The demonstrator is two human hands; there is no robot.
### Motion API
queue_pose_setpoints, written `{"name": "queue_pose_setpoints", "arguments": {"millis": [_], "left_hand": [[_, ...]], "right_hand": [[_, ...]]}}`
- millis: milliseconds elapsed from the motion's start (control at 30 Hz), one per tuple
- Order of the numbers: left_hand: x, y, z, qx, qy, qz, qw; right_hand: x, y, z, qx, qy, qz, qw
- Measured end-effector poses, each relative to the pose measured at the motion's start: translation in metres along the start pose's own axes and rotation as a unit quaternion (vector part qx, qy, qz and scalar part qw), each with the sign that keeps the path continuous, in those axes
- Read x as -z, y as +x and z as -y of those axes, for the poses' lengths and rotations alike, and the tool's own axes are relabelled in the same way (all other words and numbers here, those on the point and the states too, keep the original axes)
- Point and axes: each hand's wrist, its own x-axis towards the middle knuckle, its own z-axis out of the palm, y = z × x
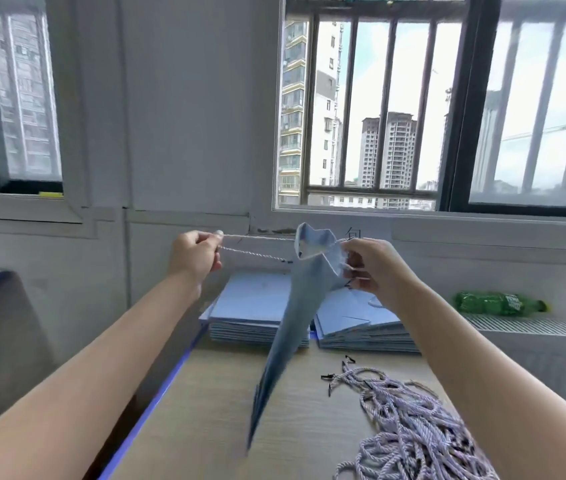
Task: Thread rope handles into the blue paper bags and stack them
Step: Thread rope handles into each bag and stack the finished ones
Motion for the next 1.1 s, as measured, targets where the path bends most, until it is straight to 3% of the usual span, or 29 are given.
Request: {"name": "queue_pose_setpoints", "arguments": {"millis": [100,233,333,433,567,700,900,1033,1100], "left_hand": [[0.022,0.015,0.019,0.020,0.085,-0.049,0.995],[0.035,0.013,0.036,0.031,0.150,-0.022,0.988],[0.036,0.011,0.042,0.024,0.167,-0.012,0.986],[0.032,0.007,0.044,0.033,0.161,0.002,0.986],[0.016,-0.013,0.056,0.052,0.153,0.057,0.985],[0.000,-0.031,0.075,0.056,0.150,0.111,0.981],[-0.014,-0.036,0.078,0.048,0.201,0.133,0.969],[-0.019,-0.032,0.056,-0.052,0.243,0.081,0.965],[-0.023,-0.040,0.040,-0.109,0.217,0.076,0.967]], "right_hand": [[0.014,0.009,-0.001,0.010,0.012,-0.035,0.999],[0.020,0.021,-0.010,0.050,-0.102,-0.109,0.988],[0.022,0.023,-0.022,0.064,-0.323,-0.159,0.931],[0.024,0.025,-0.042,0.000,-0.453,-0.122,0.883],[0.018,0.023,-0.068,-0.058,-0.405,0.000,0.913],[0.008,0.012,-0.079,-0.044,-0.341,0.049,0.938],[0.008,0.012,-0.074,-0.046,-0.328,0.049,0.942],[0.012,0.013,-0.064,0.025,-0.422,-0.007,0.906],[0.015,0.007,-0.053,0.085,-0.389,-0.038,0.917]]}}
